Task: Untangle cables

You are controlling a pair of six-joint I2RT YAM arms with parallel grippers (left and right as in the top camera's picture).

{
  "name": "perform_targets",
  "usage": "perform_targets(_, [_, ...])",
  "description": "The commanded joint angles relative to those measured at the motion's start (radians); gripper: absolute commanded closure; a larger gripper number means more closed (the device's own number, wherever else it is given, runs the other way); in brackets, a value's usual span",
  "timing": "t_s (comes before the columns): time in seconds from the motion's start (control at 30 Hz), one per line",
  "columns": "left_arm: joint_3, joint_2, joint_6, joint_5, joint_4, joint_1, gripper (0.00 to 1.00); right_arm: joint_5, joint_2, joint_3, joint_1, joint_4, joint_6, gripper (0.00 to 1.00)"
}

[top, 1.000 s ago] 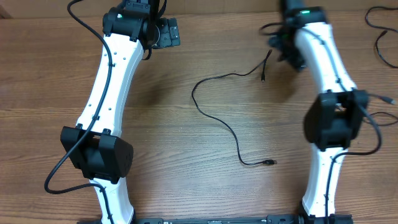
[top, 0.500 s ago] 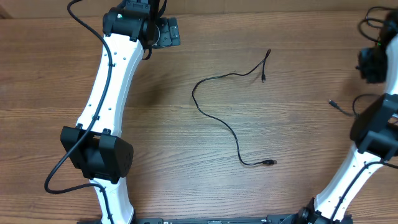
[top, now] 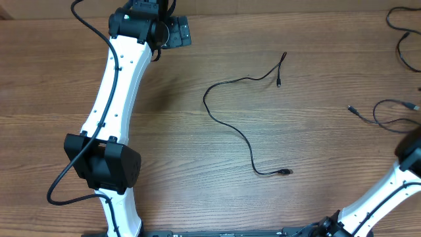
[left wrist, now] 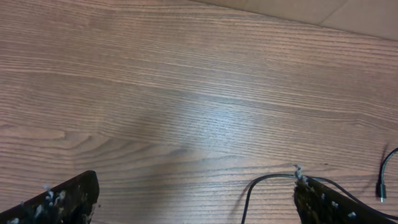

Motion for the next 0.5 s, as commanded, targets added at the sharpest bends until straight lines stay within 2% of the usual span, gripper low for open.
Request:
perform_targets(0.0, [0.007, 0.003, -0.011, 0.02, 0.003, 0.0, 0.0, 0.024, -0.029, -0.072, -0.027, 0.026, 0.043, 0.96])
perform_targets(0.47, [0.007, 0.003, -0.01, 0.02, -0.011, 0.0, 0.0, 0.024, -0.029, -0.346, -0.07, 0.272, 0.039, 0.96])
